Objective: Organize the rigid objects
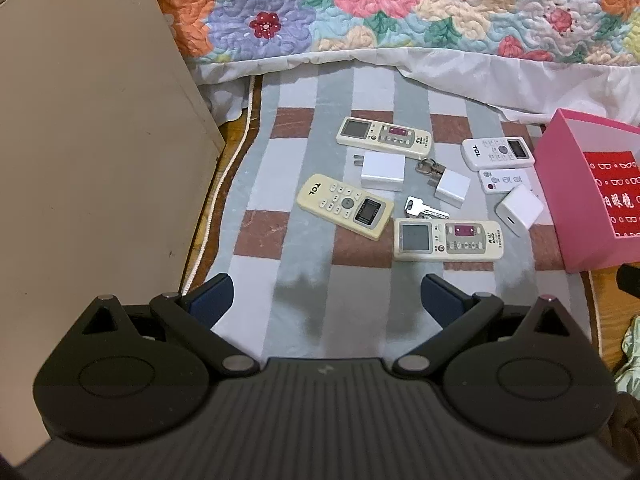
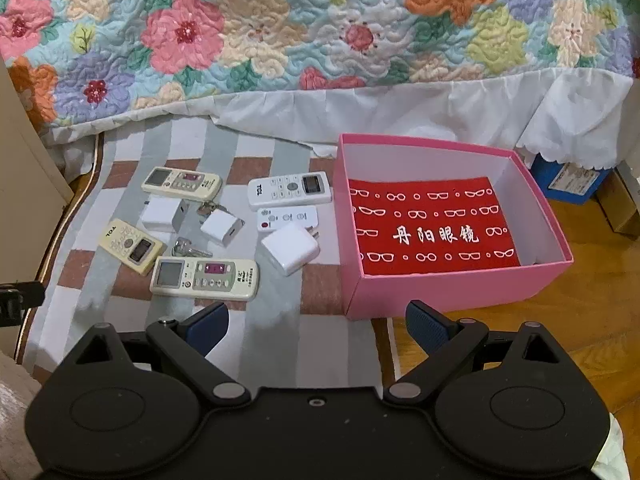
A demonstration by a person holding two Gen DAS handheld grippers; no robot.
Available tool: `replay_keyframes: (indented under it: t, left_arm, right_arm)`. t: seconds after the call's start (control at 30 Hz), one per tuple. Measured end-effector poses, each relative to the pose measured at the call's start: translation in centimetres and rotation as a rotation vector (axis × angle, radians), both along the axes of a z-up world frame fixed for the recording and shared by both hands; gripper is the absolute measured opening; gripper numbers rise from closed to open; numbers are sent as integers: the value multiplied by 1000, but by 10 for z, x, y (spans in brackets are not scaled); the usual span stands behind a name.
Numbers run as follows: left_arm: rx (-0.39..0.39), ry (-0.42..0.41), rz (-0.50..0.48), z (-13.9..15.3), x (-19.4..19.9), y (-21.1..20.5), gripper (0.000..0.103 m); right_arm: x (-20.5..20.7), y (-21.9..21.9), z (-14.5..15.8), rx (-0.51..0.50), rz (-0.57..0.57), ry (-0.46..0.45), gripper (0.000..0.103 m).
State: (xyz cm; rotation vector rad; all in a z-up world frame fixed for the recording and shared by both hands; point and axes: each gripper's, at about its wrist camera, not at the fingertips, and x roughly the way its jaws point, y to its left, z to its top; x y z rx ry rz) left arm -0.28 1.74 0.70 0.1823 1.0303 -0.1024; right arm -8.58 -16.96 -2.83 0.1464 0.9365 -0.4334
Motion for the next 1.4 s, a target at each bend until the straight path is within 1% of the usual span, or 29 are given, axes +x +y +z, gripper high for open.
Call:
replay_keyframes:
  t: [0.1,0.27,0.37,0.43,0.53,0.9,1.4]
  left_arm:
    - [-3,-4,-2,-1,-2,0,102]
    - [22,7,-3,-12,-3,-5,102]
    - [22,13,-7,-14,-2,-6,102]
    - [15,18,8,-15,-1,-4,102]
    - [-6,20,31,-14,1,0,102]
    - [-5,-7,13,-9,-4,1,102]
    - [-9,6,3,-12,-5,-5,102]
  right_arm:
    - [-1,0,-1,0,1,2,98]
    - [-3,5,5,-19,16,-3,98]
    - [-4,7,8,-25,17,-9,97]
    - [-4,8,10,-30,16,-14,97]
    - [-4,9,10,-30,16,-14,98]
    - [-4,9,10,-35,16,-8,98]
    - [-2,8,8,-29,21,6,98]
